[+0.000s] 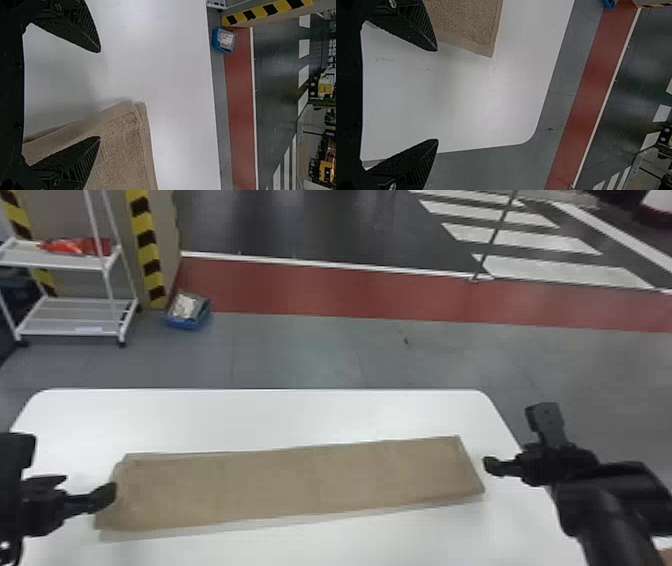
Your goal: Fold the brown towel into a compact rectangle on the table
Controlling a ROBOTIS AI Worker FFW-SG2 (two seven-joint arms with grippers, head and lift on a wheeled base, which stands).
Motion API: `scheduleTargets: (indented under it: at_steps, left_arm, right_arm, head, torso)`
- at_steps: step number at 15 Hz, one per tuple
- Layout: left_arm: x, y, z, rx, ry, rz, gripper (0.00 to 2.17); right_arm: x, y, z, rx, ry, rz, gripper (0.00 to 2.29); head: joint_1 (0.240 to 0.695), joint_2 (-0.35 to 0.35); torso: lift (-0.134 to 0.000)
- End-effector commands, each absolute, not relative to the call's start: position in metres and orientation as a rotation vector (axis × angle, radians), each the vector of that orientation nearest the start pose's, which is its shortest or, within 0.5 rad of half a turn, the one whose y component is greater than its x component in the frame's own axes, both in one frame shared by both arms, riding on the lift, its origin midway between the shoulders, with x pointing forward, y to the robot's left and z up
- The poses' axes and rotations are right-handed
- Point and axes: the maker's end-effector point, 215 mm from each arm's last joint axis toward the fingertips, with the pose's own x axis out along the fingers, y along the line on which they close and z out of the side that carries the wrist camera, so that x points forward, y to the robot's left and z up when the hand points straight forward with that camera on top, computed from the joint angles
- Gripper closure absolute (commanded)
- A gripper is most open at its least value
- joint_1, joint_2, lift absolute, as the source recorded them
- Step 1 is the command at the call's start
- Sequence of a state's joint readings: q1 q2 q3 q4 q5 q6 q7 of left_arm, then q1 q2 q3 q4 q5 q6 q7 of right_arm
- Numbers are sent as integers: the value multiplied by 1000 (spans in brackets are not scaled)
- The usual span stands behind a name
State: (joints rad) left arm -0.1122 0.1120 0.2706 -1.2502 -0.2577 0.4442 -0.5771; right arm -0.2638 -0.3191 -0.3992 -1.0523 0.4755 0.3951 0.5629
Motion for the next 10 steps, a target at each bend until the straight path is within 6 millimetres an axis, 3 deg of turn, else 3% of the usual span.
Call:
scheduleTargets:
  at_steps: [1, 10]
  left_arm:
    - [526, 336, -566, 45, 707, -229, 117]
    - [515, 325, -574, 22, 737, -259, 137]
  right_arm:
    - [531, -545, -524, -303, 783, -25, 60]
    - [529, -548, -524, -304, 784, -28, 60]
  head:
    - [695, -213]
    - [695, -229]
  torso:
    - [0]
    - [0]
